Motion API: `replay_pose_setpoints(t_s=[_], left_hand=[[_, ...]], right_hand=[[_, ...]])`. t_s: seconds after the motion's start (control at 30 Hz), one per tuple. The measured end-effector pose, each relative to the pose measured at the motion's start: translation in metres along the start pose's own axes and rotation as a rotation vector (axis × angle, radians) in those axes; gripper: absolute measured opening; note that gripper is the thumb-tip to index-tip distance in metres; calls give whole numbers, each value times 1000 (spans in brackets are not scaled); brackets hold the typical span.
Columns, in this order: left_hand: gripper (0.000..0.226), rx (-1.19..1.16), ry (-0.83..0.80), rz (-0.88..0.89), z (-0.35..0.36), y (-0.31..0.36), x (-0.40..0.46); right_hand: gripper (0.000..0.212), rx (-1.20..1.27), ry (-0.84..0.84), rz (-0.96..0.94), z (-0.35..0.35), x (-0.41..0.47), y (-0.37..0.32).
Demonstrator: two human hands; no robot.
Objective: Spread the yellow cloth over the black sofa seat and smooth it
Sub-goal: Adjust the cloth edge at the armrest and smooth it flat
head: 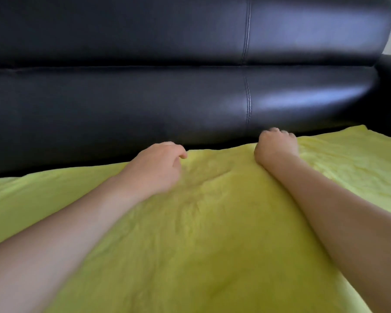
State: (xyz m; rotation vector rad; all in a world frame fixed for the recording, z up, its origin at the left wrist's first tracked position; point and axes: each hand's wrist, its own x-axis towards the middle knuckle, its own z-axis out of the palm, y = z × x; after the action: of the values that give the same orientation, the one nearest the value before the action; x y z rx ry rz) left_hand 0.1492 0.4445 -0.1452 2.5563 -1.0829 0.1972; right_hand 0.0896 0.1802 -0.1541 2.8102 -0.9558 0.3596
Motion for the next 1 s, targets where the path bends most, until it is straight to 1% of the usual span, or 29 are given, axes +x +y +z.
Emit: replay_pose_setpoints(t_s=[0.03, 0.1, 0.2, 0.27, 0.37, 0.43, 0.53, 0.63, 0.7, 0.77, 0.87, 0.9, 1.0], left_hand=[[37, -13, 29, -62, -8, -17, -12], [33, -19, 76, -178, -19, -49, -28], [28, 34, 106, -257, -29, -89, -45], [23, 46, 104, -261, -32, -106, -54], [18, 29, 57, -215, -31, -116, -59], [19, 34, 44, -224, -30, -118, -54], [18, 168, 22, -258, -29, -117, -44], [9, 345, 57, -262, -28, -110, -41], [12, 408, 74, -232, -26, -107, -39], [12, 349, 46, -219, -27, -106, -33], [23, 60, 33, -236, -34, -103, -17], [26, 22, 43, -239, -35, -103, -13], [25, 110, 9, -188, -26, -102, -12]], right_hand=[[28, 1, 74, -59, -9, -11, -15], [22, 138, 160, -199, -22, -32, -52], [23, 318, 146, -352, -32, -65, -114], [27, 336, 91, -419, -29, -82, -141], [34, 323, -28, -400, -17, -93, -150], [37, 344, -74, -368, -13, -93, -148], [37, 336, -80, -374, -12, -95, -149], [37, 355, -74, -386, -10, -97, -149], [42, 363, -98, -378, -10, -97, -149], [48, 334, -135, -370, -10, -97, -149], [54, 275, -178, -391, -9, -95, -150], [56, 257, -204, -395, -9, -94, -150], [60, 195, -299, -361, -11, -93, -149]])
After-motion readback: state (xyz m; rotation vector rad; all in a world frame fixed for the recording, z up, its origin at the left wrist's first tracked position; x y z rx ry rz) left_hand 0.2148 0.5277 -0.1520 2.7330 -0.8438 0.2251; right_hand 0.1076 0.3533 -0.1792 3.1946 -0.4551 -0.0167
